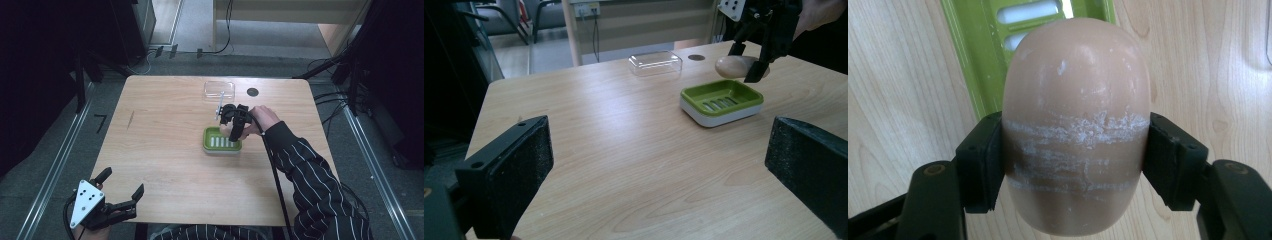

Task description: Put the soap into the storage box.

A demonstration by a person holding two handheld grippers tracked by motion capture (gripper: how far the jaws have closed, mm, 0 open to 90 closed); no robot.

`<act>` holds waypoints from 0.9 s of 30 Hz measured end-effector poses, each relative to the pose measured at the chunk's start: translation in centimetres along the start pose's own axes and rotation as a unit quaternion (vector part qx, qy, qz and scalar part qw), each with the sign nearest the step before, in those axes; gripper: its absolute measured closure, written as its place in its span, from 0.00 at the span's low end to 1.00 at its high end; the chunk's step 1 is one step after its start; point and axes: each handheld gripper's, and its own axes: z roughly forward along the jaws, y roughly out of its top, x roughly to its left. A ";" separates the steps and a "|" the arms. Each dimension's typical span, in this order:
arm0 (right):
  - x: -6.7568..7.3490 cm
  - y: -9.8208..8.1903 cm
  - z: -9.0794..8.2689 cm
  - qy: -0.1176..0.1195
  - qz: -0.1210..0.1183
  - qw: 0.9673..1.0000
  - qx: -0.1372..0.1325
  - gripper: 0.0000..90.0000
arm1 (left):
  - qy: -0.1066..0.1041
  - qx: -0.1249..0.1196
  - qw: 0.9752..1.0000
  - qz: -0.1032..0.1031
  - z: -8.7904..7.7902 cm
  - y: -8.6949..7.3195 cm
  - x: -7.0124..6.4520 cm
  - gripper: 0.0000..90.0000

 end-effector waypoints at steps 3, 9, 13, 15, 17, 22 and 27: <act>0.1 0.3 0.1 0.000 -0.001 1.000 -0.001 0.37 | 0.000 0.000 1.000 0.000 0.0 0.0 0.0 0.00; 0.2 0.7 0.5 0.004 -0.005 1.000 -0.003 0.37 | 0.000 0.000 1.000 0.001 0.0 0.0 0.0 0.00; 0.3 0.8 0.7 0.005 -0.005 1.000 -0.002 0.37 | -0.001 0.000 1.000 0.000 0.0 0.0 0.0 0.00; 0.3 0.9 0.9 0.006 -0.005 1.000 -0.003 0.37 | 0.000 -0.001 1.000 0.001 0.0 0.0 0.0 0.00; 0.3 0.9 1.1 0.007 -0.007 1.000 -0.004 0.37 | 0.000 -0.001 1.000 0.000 0.0 0.0 0.0 0.00; 0.4 1.2 1.4 0.009 -0.011 1.000 -0.004 0.37 | -0.001 0.000 1.000 0.001 0.0 0.0 0.0 0.00; 0.5 1.5 1.8 0.009 -0.008 1.000 -0.004 0.37 | -0.001 0.000 1.000 0.001 0.0 0.0 0.0 0.00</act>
